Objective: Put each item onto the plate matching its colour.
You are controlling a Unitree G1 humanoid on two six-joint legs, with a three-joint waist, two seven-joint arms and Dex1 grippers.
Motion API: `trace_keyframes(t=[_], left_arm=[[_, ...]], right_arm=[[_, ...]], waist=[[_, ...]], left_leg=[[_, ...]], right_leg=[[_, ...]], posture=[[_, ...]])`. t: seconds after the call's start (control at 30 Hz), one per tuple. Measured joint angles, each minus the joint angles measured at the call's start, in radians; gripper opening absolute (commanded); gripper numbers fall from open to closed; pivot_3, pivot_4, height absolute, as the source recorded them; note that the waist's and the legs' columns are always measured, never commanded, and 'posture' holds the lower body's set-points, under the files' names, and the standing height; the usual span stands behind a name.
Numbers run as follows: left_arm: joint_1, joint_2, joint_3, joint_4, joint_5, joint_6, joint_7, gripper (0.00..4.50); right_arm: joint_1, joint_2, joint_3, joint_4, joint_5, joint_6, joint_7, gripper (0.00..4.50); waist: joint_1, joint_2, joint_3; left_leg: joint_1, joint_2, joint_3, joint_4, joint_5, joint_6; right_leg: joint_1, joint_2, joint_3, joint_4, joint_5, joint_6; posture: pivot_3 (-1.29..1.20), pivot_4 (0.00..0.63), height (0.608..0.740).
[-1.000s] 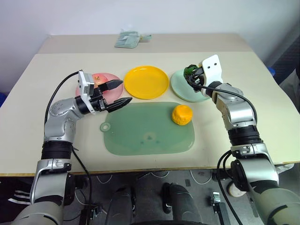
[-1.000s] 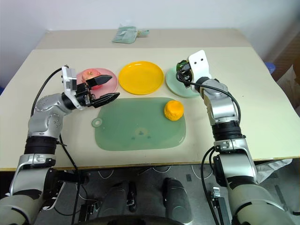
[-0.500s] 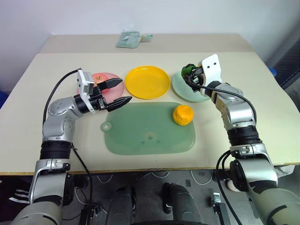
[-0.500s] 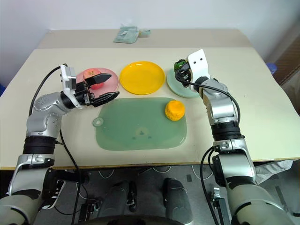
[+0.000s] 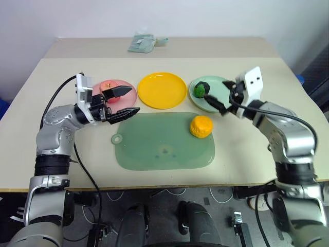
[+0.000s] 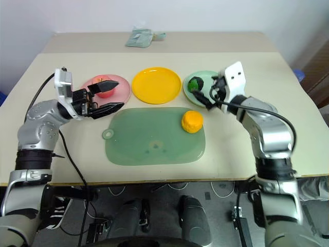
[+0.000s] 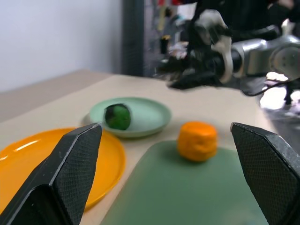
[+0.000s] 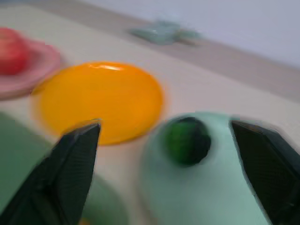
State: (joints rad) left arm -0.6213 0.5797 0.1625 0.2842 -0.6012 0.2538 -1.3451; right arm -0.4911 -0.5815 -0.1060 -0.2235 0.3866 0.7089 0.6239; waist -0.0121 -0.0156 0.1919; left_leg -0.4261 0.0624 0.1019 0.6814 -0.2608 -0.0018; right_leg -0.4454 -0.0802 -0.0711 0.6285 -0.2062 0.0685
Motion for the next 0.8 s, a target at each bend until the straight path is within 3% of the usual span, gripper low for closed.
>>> trace_keyframes(t=[0.13, 0.47, 0.63, 0.8], left_arm=[[0.006, 0.030, -0.001, -0.013, -0.026, 0.066, -0.063, 4.50], [0.010, 0.050, -0.031, 0.009, 0.003, 0.063, -0.115, 4.50], [0.030, 0.050, -0.031, 0.006, 0.005, 0.063, -0.104, 4.50], [0.031, 0.063, -0.026, 0.008, 0.025, 0.070, -0.040, 4.50]], right_arm=[[0.099, -0.026, 0.021, -0.109, 0.028, 0.062, 0.016, 4.45], [0.117, 0.031, 0.133, -0.040, -0.027, 0.068, -0.040, 4.45], [0.115, 0.028, 0.169, 0.000, -0.063, 0.035, -0.028, 3.04], [0.082, 0.051, 0.168, 0.018, -0.059, 0.048, -0.032, 3.02]], waist=[[-0.005, 0.000, 0.000], [0.002, 0.000, 0.000], [0.000, 0.000, 0.000], [-0.001, 0.000, 0.000]], left_leg=[[0.001, 0.000, 0.000, 0.001, 0.000, 0.000], [-0.001, -0.001, 0.000, 0.001, 0.000, 0.000], [0.000, 0.000, 0.000, 0.001, 0.000, 0.000], [0.000, 0.000, 0.000, 0.001, 0.000, 0.000]], right_leg=[[0.000, 0.000, 0.000, 0.000, -0.001, -0.003], [0.000, 0.000, 0.000, -0.001, -0.001, -0.003], [0.000, 0.000, 0.000, 0.000, -0.002, -0.003], [0.000, 0.000, 0.000, 0.000, -0.001, -0.002]], posture=[[0.00, 0.150, 0.740], [0.00, 0.150, 0.740], [0.00, 0.150, 0.740], [0.00, 0.150, 0.740]])
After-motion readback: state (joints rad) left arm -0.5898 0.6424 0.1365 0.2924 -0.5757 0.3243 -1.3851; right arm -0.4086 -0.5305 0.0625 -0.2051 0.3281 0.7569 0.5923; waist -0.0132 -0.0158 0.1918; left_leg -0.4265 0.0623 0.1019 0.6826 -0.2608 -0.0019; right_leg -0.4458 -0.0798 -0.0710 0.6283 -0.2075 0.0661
